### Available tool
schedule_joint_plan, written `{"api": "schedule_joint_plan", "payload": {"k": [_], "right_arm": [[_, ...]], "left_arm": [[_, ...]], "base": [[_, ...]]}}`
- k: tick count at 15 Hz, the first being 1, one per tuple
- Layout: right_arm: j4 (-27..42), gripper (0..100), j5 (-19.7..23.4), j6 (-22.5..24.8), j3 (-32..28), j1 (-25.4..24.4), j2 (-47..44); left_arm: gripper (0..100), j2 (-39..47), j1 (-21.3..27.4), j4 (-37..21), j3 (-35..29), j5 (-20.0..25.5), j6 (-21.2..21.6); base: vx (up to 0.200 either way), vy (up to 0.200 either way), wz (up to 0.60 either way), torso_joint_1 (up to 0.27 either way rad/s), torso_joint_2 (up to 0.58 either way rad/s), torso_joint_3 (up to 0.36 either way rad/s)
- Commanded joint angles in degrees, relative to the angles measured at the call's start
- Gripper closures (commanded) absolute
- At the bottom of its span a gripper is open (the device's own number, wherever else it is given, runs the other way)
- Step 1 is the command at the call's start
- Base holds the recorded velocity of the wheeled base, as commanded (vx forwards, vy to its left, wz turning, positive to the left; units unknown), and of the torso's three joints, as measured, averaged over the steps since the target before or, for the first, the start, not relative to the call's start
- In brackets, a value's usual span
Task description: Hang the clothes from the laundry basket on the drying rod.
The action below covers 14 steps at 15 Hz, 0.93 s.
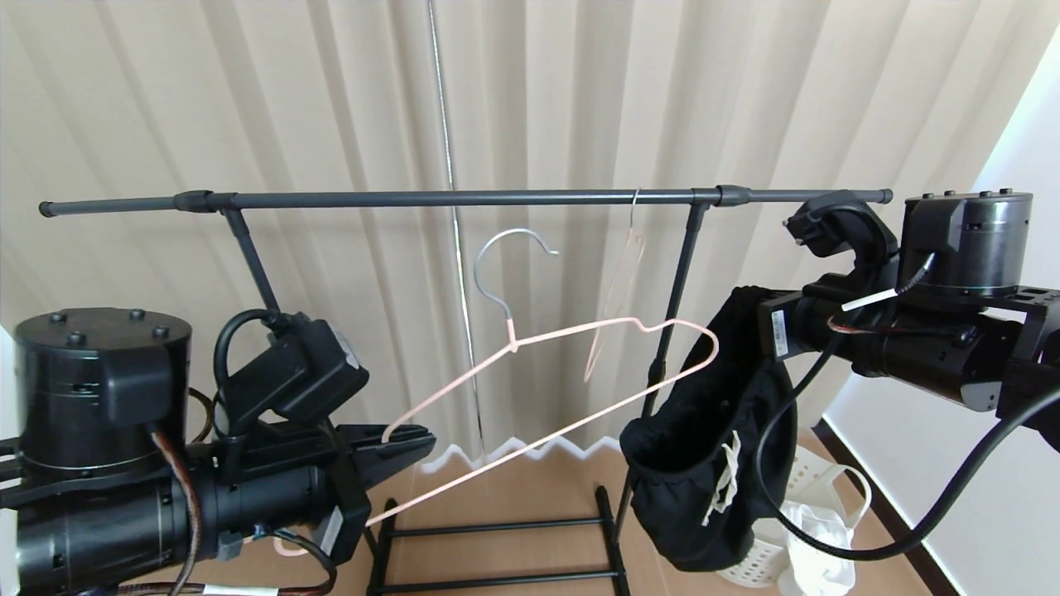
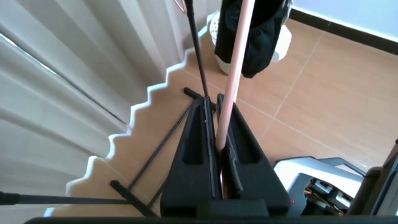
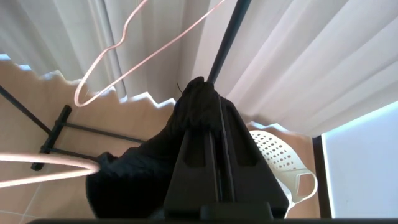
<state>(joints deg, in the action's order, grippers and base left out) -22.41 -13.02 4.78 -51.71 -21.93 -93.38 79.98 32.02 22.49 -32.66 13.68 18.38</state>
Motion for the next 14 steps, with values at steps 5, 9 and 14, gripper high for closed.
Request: {"api": "schedule_joint_plan", "payload": {"k": [5,9,14], "right_arm": [[0.3,100,-3.9,0.0,-0.1,-3.6,-0.8],[0.3,100,-8.9,-0.2,-0.1,-6.5,-1.4],[0.3,100,-16.5,-0.7,-0.4,-11.6,-1.5]], "left_arm": [[100,8.1,2.2,2.6,-3.1,-0.2,-0.4],[100,11.9,2.3,5.6,-4.4,-2.7,-0.8],[100,15.0,2.5,10.1,-5.6,-3.1,-2.7]], "base": [[0.000,0.000,0.00,0.000,0.00,0.000],[0.000,0.000,0.00,0.000,0.00,0.000],[0.000,0.000,0.00,0.000,0.00,0.000]]}}
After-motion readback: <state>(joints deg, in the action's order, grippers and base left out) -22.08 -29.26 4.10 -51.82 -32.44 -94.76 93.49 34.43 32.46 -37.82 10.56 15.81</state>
